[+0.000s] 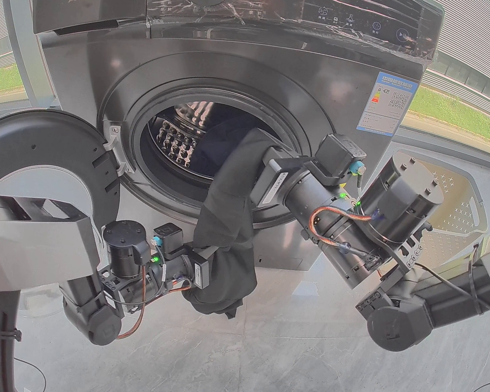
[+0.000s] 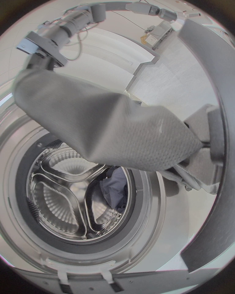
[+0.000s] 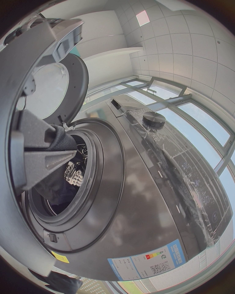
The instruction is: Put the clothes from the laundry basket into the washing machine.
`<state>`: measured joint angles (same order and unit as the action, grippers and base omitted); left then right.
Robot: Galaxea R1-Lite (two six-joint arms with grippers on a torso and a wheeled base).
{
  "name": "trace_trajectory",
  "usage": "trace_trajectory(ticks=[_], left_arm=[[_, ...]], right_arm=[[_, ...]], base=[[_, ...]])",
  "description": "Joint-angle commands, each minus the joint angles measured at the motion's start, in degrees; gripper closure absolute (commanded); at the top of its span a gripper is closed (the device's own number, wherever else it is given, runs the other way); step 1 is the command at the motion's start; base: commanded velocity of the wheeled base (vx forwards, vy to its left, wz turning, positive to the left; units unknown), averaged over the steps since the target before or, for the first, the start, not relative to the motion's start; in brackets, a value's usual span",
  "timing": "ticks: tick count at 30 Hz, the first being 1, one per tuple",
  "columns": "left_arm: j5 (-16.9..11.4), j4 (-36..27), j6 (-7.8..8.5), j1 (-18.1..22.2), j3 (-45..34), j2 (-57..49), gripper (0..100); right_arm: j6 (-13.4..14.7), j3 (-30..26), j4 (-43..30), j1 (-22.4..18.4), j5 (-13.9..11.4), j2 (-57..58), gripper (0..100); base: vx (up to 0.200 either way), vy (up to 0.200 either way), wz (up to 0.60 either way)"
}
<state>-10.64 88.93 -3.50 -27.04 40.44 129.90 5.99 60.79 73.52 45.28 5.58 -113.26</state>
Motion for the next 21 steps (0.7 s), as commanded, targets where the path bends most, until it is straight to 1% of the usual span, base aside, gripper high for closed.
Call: trace_trajectory(ticks=[1, 3, 5, 6, 7, 8, 9, 12, 14, 17, 18, 21], left_arm=[[-0.26, 0.45, -0.02, 0.06, -7.92, -10.64, 100], [-0.61, 0.45, -0.02, -0.03, -10.99, -13.27, 100], [-2.1, 0.37, 0.07, -0.03, -14.77, -16.44, 100], [-2.37, 0.37, 0.07, -0.03, -15.21, -16.88, 100], [-3.24, 0.37, -0.02, -0.03, -16.97, -18.81, 100], [-3.33, 0.28, -0.02, -0.03, -17.06, -18.98, 100], [-3.95, 0.28, 0.16, -0.03, -17.76, -20.39, 100], [-3.95, 0.28, 1.13, 0.14, -18.02, -21.45, 100], [-3.95, 0.28, 0.95, 0.67, -17.67, -21.97, 100], [-3.95, 0.28, 0.51, 1.11, -16.88, -22.94, 100], [-4.04, 0.19, 0.33, 1.11, -16.62, -23.38, 100], [-4.47, 0.19, -0.02, 1.55, -16.71, -24.87, 100]], right_arm=[[-0.01, -0.68, -0.48, -2.65, 0.13, -0.91, 100], [-0.01, -0.94, -0.4, -3.09, 0.13, -1.26, 100], [-0.01, -2.35, -0.13, -3.09, 0.13, -1.26, 100], [-0.01, -2.61, -0.13, -3.09, 0.13, -1.26, 100], [-0.01, -4.02, -0.13, -3.09, 0.13, -1.17, 100], [-0.01, -4.11, -0.13, -3.09, 0.13, -1.17, 100], [-0.1, -5.86, -0.13, -3.44, 0.22, -1.17, 100], [-0.1, -9.38, 0.22, -4.67, 0.22, -1.08, 100], [-0.01, -10.61, 0.31, -5.2, 0.22, -1.08, 100], [-0.18, -14.04, 0.22, -5.29, 0.22, -1.17, 100], [-0.1, -14.65, 0.22, -5.29, 0.22, -1.17, 0], [-0.18, -16.85, -0.22, -4.93, 0.13, -1.0, 0]], base=[[0.0, 0.0, 0.0], [0.0, 0.0, 0.0], [0.0, 0.0, 0.0], [0.0, 0.0, 0.0], [0.0, 0.0, 0.0], [0.0, 0.0, 0.0], [0.0, 0.0, 0.0], [0.0, 0.0, 0.0], [0.0, 0.0, 0.0], [0.0, 0.0, 0.0], [0.0, 0.0, 0.0], [0.0, 0.0, 0.0]])
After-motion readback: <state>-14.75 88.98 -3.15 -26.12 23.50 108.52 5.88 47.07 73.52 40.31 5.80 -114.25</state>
